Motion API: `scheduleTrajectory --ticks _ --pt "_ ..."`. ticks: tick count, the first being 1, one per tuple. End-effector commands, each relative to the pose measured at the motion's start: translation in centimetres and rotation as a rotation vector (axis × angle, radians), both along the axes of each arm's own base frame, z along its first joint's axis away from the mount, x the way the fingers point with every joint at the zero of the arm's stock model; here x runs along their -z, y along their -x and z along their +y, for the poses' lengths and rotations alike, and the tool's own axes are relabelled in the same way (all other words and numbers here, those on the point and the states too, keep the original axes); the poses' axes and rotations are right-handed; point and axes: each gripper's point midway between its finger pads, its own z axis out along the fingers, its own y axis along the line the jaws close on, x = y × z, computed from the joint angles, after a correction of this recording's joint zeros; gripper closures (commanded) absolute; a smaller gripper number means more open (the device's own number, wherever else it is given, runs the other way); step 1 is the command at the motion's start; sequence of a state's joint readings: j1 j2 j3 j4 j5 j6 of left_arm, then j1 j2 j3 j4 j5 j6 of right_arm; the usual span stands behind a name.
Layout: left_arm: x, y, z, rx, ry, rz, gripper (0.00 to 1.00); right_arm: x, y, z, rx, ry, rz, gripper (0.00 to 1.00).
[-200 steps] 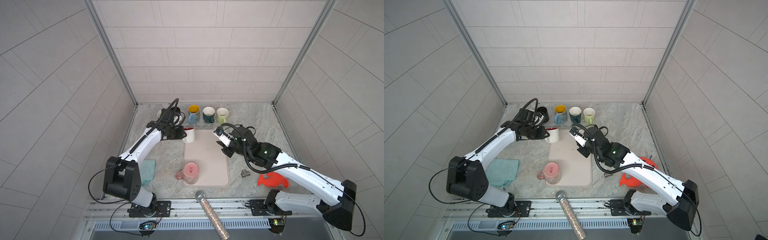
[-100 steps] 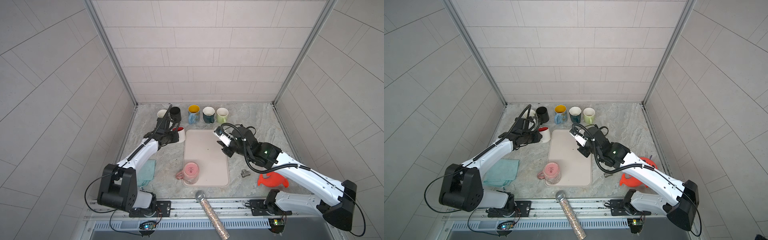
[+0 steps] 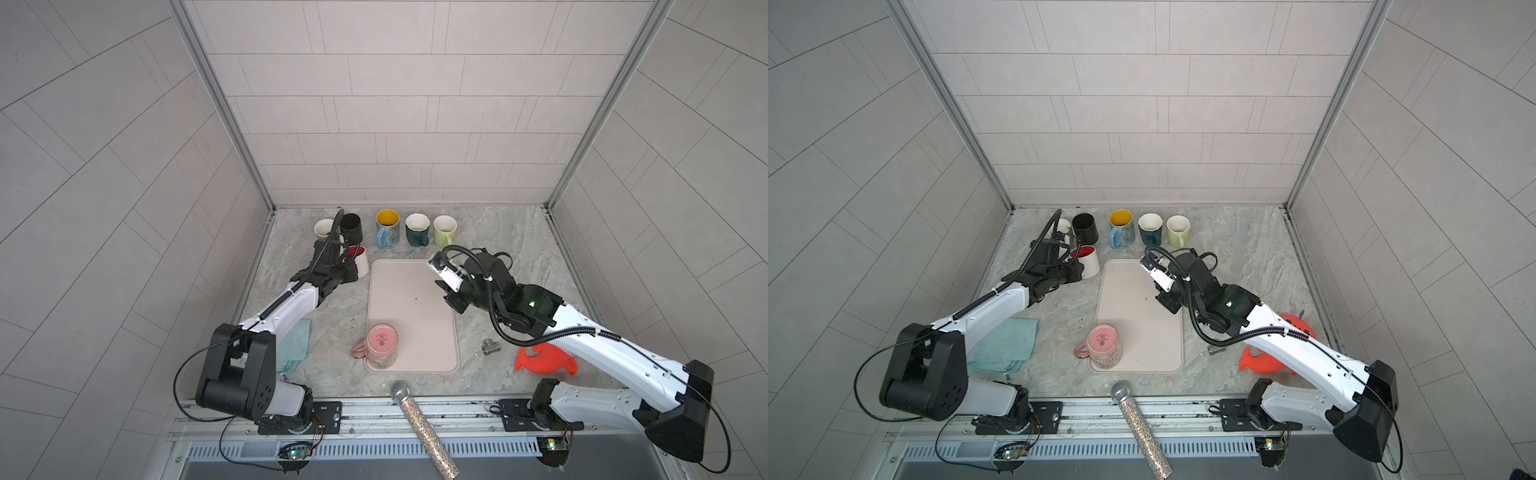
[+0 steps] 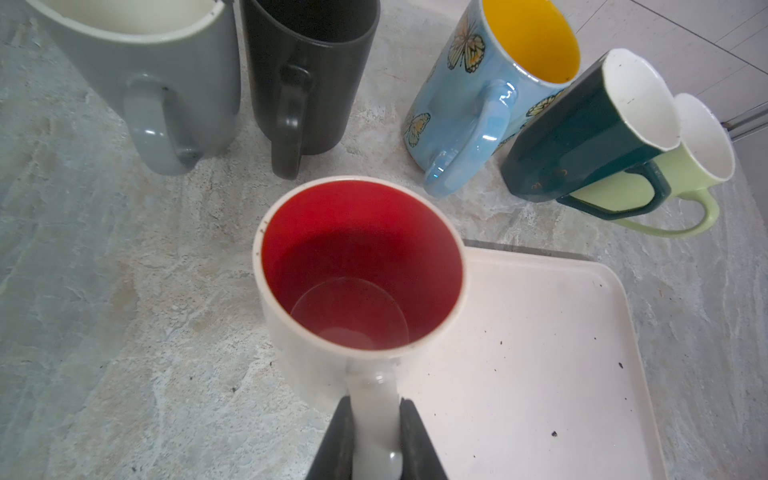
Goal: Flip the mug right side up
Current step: 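Lower the white mug upright before the grey and black mugs with the left gripper, then open the left gripper and raise it off the white mug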
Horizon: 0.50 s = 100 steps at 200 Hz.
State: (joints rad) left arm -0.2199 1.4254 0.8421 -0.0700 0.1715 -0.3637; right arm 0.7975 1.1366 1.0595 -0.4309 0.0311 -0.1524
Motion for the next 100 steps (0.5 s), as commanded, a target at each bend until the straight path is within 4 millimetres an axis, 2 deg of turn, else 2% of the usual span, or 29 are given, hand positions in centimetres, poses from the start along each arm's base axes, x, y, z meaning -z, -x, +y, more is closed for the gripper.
scheduleTrajectory --ticks 1,50,100 --pt "-2.2 -2.2 0.1 -0.021 0.013 -0.134 1.00 -0.2 0.2 -0.7 0.017 -0.007 -0.005 0.79" --pt "-0.9 -2.7 0.8 -0.048 -0.022 -0.143 1.00 -0.4 0.2 -0.8 0.019 -0.008 -0.009 0.79" --pt "0.6 -3.0 0.5 -0.033 -0.026 -0.137 1.00 -0.3 0.2 -0.8 0.020 -0.008 -0.009 0.79"
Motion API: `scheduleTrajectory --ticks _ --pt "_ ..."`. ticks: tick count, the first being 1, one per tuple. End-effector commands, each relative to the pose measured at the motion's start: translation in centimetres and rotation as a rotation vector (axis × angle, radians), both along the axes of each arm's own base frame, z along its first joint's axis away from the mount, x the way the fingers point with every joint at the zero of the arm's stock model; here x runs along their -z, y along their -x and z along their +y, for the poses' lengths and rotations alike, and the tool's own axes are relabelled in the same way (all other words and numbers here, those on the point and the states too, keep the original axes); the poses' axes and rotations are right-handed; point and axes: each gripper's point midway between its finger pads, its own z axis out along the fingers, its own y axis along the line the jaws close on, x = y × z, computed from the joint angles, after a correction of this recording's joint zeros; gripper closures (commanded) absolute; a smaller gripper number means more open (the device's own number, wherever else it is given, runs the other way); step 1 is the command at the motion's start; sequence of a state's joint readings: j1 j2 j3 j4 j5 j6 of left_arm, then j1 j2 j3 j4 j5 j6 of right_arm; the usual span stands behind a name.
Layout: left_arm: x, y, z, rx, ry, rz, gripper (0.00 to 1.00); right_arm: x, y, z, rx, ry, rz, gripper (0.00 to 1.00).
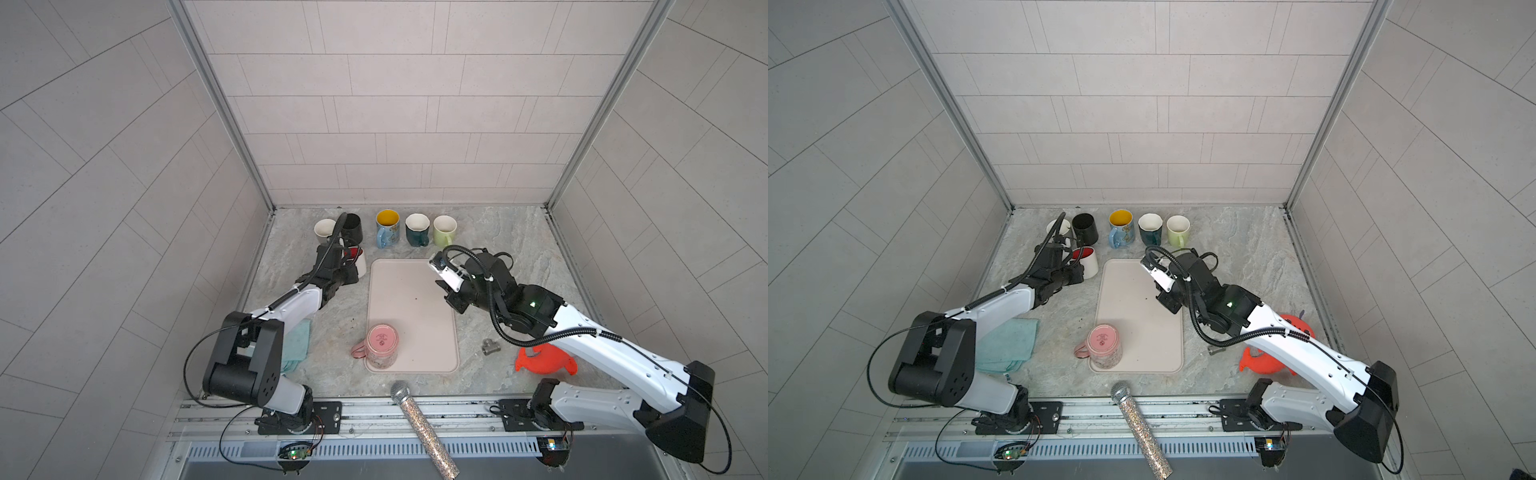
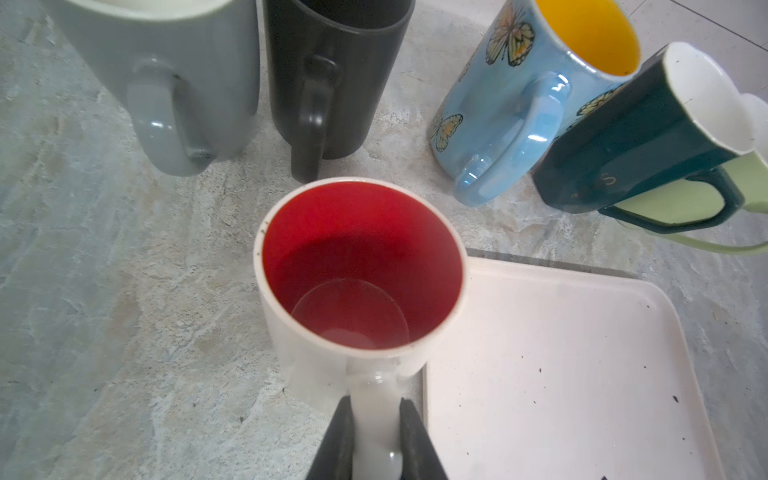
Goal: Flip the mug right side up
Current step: 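Open the left gripper and raise it off the white mug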
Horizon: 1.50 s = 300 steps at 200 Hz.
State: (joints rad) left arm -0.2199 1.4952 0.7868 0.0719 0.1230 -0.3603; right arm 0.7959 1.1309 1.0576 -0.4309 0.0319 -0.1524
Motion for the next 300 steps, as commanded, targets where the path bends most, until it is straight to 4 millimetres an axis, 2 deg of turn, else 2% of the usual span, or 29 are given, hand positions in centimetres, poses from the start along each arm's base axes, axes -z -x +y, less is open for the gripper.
scheduleTrajectory --ticks 1,104,151,174,223,300 --pt "-1.8 -1.9 -0.1 0.002 0.002 -0.112 1.00 -0.2 0.1 -0.6 0.017 -0.004 -0.006 0.79" --pt "0.9 -0.6 -0.2 0.028 -0.004 -0.026 1.00 -0.1 0.2 -0.6 0.022 -0.021 -0.005 0.79" --pt "1.5 0.0 0.0 0.026 -0.020 0.001 0.85 0.0 0.2 -0.7 0.027 -0.020 -0.006 0.79" --pt "1.5 0.1 0.1 0.025 -0.022 0.005 0.80 0.0 0.2 -0.8 0.027 -0.021 -0.007 0.79" --pt "2.4 0.9 0.4 0.023 -0.037 0.048 0.78 0.1 0.2 -0.8 0.030 -0.022 -0.003 0.79" --pt "2.8 1.5 0.5 0.007 -0.028 0.070 0.74 0.2 0.2 -0.5 0.025 -0.031 0.002 0.79"
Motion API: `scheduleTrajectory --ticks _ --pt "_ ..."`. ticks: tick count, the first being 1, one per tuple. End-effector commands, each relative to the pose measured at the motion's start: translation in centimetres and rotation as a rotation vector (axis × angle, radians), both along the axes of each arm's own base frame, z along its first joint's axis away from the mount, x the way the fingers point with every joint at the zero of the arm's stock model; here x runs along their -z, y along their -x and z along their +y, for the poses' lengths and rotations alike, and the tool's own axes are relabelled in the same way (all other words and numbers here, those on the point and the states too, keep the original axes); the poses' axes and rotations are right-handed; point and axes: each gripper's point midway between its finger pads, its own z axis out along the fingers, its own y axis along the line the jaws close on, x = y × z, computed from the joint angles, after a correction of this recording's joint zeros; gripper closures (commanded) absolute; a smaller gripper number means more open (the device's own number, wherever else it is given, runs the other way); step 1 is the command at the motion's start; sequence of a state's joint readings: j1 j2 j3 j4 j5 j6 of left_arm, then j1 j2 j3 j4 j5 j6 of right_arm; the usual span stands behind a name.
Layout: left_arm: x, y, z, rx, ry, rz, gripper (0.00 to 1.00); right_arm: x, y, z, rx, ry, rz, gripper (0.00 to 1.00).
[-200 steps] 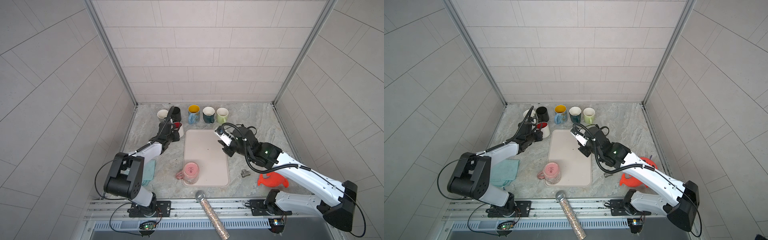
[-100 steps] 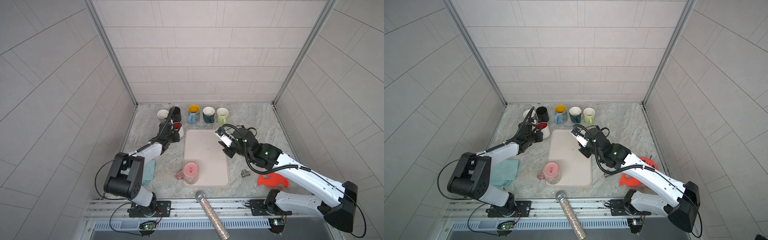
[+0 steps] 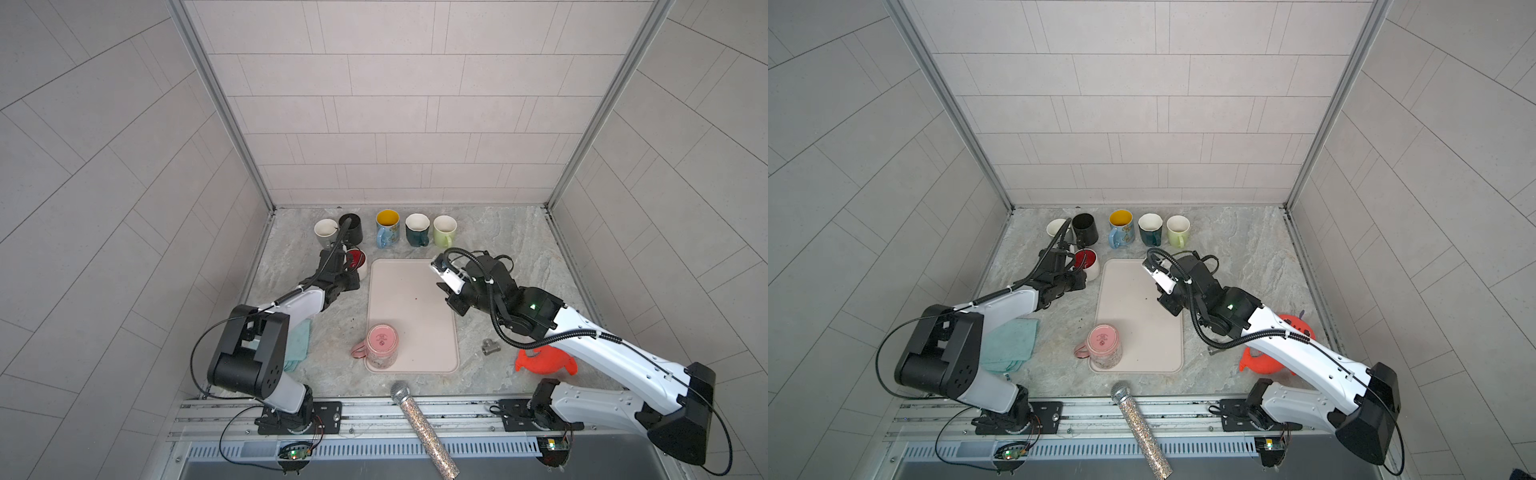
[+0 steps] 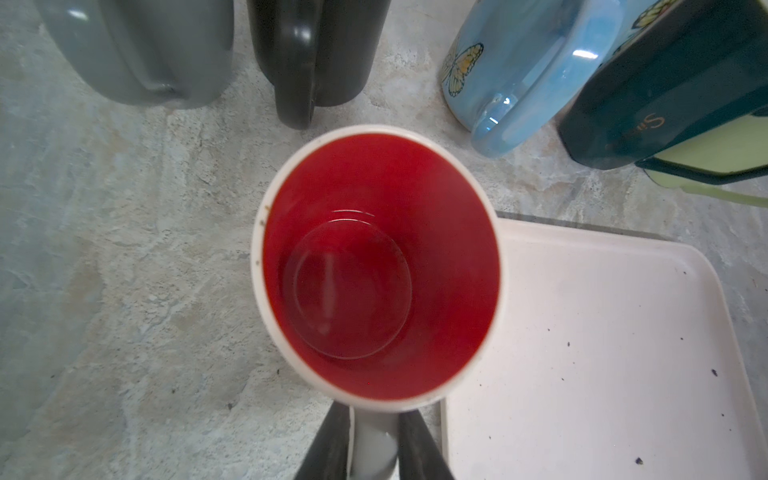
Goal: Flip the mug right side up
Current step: 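Open the left gripper and raise it off the white mug, then move the left gripper toward the pink mug lying at the tray's near edge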
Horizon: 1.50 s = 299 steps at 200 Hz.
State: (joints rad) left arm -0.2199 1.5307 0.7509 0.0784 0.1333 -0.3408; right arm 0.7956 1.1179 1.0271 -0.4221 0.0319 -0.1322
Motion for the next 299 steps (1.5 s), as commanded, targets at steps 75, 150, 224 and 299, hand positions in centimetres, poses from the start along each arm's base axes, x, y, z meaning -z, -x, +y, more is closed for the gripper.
scheduleTrajectory --ticks 75,150,224,299 --pt "-4.4 2.7 0.1 -0.014 0.065 -0.017 0.73 -0.4 0.2 -0.4 0.017 -0.035 -0.014 0.79" --pt "-10.3 8.1 0.9 -0.056 0.093 0.141 0.71 -0.1 0.3 -0.2 0.013 -0.058 -0.003 0.78" --pt "-12.1 14.1 0.3 -0.113 0.286 0.351 0.67 -0.3 0.9 0.1 -0.016 -0.080 0.002 0.75" --pt "-8.6 16.2 -2.4 -0.364 0.776 0.574 0.67 -0.1 1.8 -0.9 0.002 -0.126 0.002 0.74"
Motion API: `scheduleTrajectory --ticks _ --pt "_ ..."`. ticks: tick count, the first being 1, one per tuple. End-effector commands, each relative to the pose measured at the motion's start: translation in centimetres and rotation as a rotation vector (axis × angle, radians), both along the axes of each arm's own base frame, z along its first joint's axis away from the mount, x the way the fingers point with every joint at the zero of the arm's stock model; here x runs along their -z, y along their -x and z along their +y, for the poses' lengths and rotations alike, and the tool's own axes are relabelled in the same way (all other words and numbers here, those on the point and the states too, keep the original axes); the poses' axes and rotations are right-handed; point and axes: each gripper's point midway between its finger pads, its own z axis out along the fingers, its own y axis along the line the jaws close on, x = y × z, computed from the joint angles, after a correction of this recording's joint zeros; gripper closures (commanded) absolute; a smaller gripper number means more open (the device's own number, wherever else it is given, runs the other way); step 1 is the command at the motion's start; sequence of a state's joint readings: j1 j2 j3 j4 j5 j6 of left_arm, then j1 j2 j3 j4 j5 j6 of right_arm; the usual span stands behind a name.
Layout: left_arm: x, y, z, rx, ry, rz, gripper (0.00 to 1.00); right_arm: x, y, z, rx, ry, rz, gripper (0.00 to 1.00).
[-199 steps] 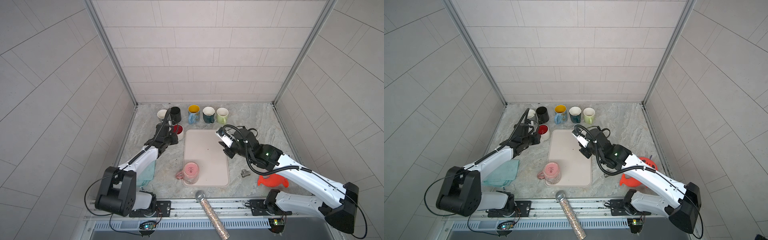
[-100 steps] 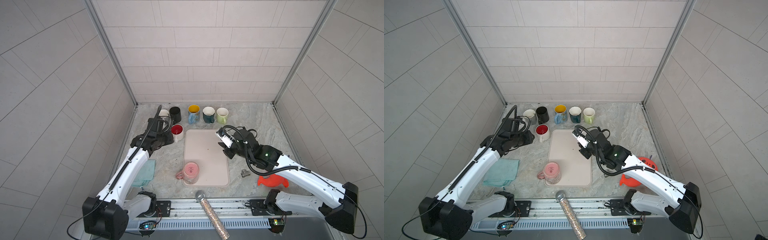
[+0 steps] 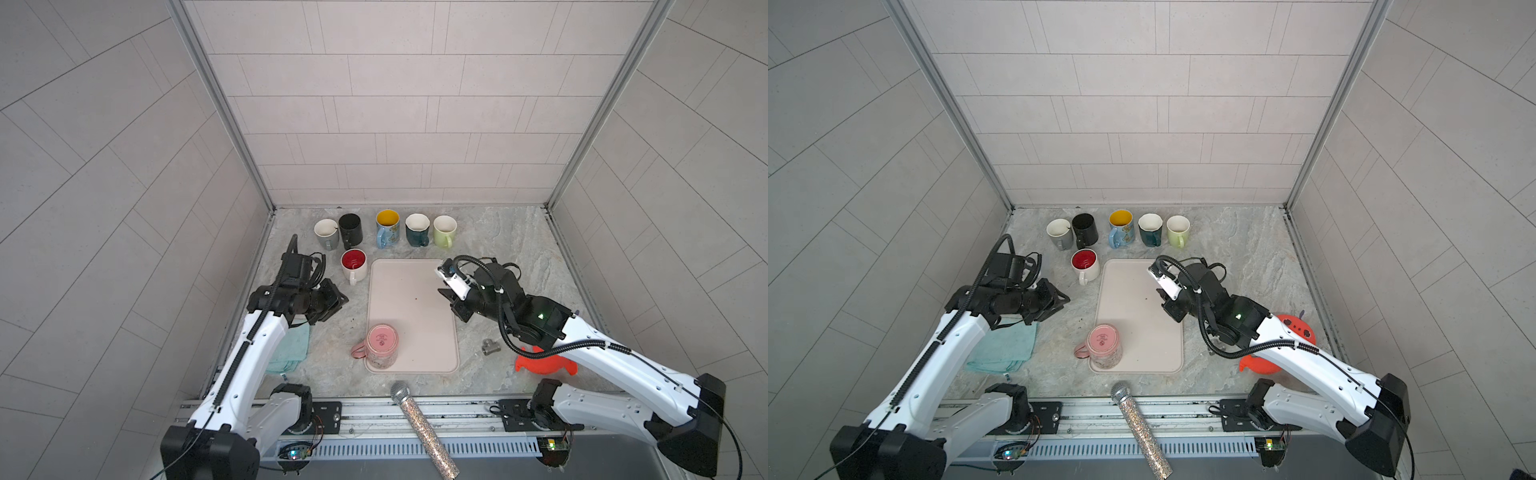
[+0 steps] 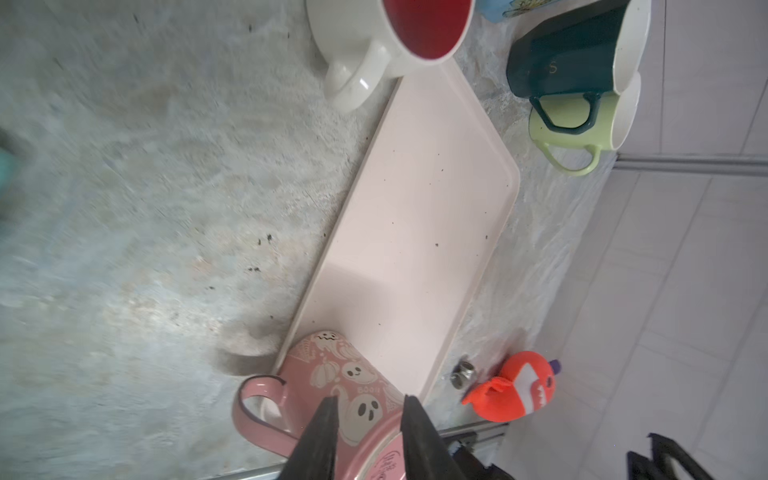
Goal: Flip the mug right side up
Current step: 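Move the left gripper toward the pink mug lying at the tray's near edge, then lower the left gripper around the pink mug's handle and close it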
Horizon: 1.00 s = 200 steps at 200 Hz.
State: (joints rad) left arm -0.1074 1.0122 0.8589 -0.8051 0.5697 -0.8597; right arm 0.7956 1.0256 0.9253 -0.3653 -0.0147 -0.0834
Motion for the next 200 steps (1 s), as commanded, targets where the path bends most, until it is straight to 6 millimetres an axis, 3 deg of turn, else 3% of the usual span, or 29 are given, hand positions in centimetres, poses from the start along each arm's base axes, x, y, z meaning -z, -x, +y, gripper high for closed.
scheduleTrajectory --ticks 1,43,63,123,200 --pt "0.6 0.9 -1.3 -0.133 0.179 0.097 0.67 -0.6 0.3 -0.4 0.016 -0.043 -0.006 0.74" --pt "-0.1 2.5 2.1 -0.395 0.139 0.008 0.63 -0.6 0.5 -0.8 0.029 -0.050 -0.007 0.73" --pt "0.3 3.3 2.8 -0.494 0.181 0.008 0.51 -0.5 0.5 -0.8 0.030 -0.053 0.000 0.73" --pt "2.8 4.4 1.4 -0.575 0.347 0.139 0.50 -0.1 0.1 -0.4 0.037 -0.055 0.017 0.73" --pt "3.9 6.9 -0.7 -0.499 0.306 0.497 0.49 0.4 -0.3 -0.2 0.051 -0.038 0.032 0.73"
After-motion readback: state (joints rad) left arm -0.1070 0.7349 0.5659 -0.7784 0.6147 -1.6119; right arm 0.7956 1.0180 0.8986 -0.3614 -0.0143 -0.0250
